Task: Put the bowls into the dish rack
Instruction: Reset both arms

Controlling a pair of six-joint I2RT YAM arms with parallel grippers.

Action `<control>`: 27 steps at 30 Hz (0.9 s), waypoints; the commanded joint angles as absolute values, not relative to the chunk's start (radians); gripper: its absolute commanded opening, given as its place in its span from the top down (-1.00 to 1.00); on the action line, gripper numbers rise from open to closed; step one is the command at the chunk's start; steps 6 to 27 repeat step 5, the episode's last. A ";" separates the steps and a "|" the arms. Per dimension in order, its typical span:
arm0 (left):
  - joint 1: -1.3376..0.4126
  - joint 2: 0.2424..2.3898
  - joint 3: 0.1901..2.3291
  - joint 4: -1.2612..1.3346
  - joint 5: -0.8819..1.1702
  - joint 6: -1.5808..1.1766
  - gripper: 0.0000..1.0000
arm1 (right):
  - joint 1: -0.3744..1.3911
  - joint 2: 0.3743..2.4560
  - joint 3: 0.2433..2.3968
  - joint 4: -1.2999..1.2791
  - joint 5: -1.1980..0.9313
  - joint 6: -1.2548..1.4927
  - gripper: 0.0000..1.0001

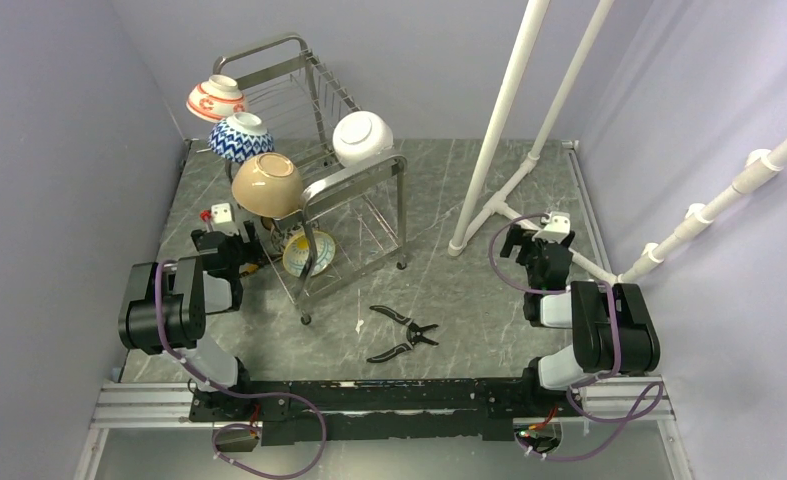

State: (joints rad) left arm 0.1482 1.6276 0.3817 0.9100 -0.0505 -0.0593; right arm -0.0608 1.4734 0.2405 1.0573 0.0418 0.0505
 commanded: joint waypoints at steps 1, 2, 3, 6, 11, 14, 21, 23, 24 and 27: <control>0.112 1.632 0.413 0.917 0.063 -0.044 -0.89 | -0.060 1.476 0.264 1.085 0.025 0.034 -0.99; 0.112 1.632 0.412 0.916 0.063 -0.044 -0.89 | -0.060 1.477 0.265 1.086 0.025 0.035 -0.99; 0.112 1.632 0.413 0.917 0.063 -0.044 -0.89 | -0.060 1.475 0.263 1.086 0.026 0.033 -0.99; 0.112 1.632 0.414 0.917 0.063 -0.044 -0.89 | -0.060 1.475 0.263 1.088 0.025 0.032 -0.99; 0.112 1.632 0.414 0.917 0.063 -0.044 -0.89 | -0.060 1.475 0.263 1.088 0.025 0.032 -0.99; 0.112 1.632 0.414 0.917 0.063 -0.044 -0.89 | -0.060 1.475 0.263 1.088 0.025 0.032 -0.99; 0.112 1.632 0.414 0.917 0.063 -0.044 -0.89 | -0.060 1.475 0.263 1.088 0.025 0.032 -0.99; 0.112 1.632 0.414 0.917 0.063 -0.044 -0.89 | -0.060 1.475 0.263 1.088 0.025 0.032 -0.99; 0.112 1.632 0.414 0.917 0.063 -0.044 -0.89 | -0.060 1.475 0.263 1.088 0.025 0.032 -0.99; 0.112 1.632 0.414 0.917 0.063 -0.044 -0.89 | -0.060 1.475 0.263 1.088 0.025 0.032 -0.99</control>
